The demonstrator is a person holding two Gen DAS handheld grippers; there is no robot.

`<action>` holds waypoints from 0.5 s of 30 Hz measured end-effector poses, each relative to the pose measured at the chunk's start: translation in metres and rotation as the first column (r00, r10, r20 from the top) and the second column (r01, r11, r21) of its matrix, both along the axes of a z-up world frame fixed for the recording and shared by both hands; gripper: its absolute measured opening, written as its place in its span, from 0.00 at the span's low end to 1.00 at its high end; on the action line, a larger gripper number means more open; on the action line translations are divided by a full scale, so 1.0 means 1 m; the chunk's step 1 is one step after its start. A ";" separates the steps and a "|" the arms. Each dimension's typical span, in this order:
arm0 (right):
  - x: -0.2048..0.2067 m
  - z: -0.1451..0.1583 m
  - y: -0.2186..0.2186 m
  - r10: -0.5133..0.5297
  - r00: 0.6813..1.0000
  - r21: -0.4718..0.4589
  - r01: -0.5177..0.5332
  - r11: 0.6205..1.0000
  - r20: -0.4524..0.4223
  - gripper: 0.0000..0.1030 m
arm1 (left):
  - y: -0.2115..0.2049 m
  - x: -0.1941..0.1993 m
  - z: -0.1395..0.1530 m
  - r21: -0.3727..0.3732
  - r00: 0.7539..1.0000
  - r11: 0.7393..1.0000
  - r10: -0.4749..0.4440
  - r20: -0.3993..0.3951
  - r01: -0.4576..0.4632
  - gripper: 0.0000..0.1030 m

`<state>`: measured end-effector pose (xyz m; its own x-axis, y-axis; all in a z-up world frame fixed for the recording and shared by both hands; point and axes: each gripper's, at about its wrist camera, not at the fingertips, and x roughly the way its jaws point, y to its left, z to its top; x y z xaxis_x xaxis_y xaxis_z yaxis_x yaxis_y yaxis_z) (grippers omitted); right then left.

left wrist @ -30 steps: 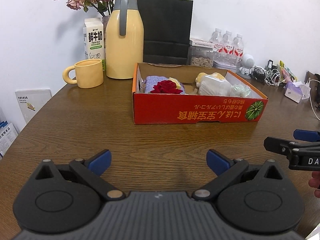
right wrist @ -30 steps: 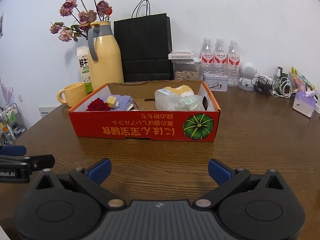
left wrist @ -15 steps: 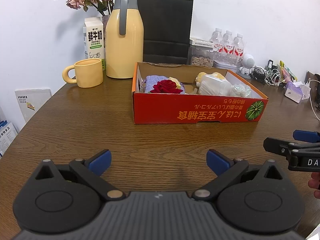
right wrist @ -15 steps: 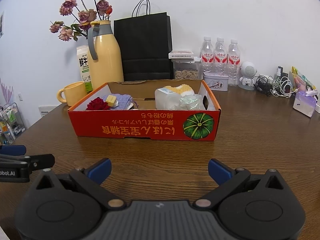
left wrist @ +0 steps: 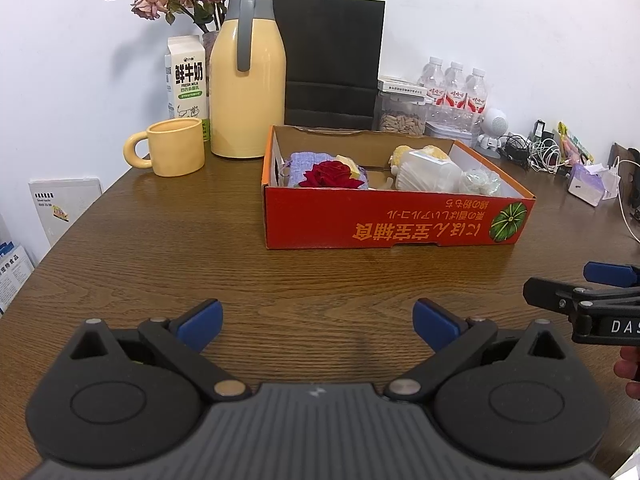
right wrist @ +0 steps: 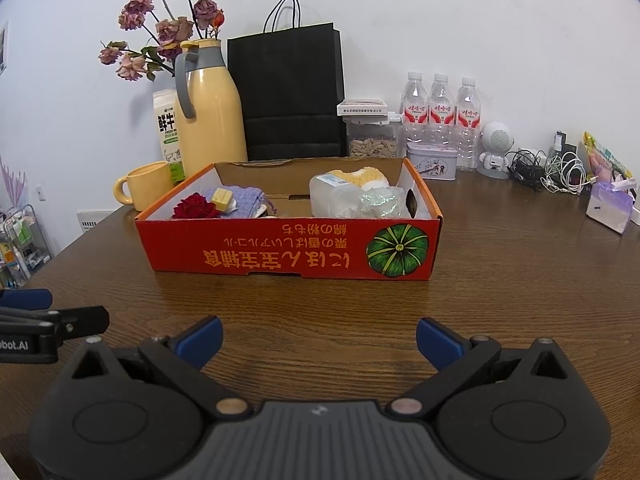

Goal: Organize objects

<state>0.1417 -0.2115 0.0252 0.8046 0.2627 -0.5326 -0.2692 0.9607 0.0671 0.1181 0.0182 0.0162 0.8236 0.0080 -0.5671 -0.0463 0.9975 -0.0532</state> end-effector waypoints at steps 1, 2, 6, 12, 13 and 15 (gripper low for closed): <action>0.000 0.000 0.000 -0.001 1.000 -0.001 0.001 1.000 0.000 1.00 | -0.001 0.000 0.000 0.005 1.000 1.000 0.000 0.002 0.000 1.00; 0.000 -0.002 0.000 -0.002 1.000 -0.001 0.002 1.000 0.000 1.00 | -0.002 0.000 0.000 0.007 1.000 1.000 0.000 0.002 0.000 1.00; 0.000 -0.002 0.000 -0.002 1.000 -0.001 0.002 1.000 0.000 1.00 | -0.003 0.000 0.000 0.006 1.000 1.000 0.001 0.003 -0.001 1.00; 0.000 -0.002 0.001 -0.002 1.000 -0.001 0.002 1.000 0.000 1.00 | -0.001 0.000 0.001 0.004 1.000 1.000 0.011 0.007 -0.011 1.00; 0.000 -0.002 0.000 -0.001 1.000 -0.001 0.001 1.000 0.000 1.00 | -0.001 0.000 0.001 0.005 1.000 1.000 0.013 0.006 -0.014 1.00; 0.000 -0.002 0.000 -0.001 1.000 -0.001 0.001 1.000 0.000 1.00 | -0.001 -0.001 0.001 0.005 1.000 1.000 0.013 0.007 -0.013 1.00</action>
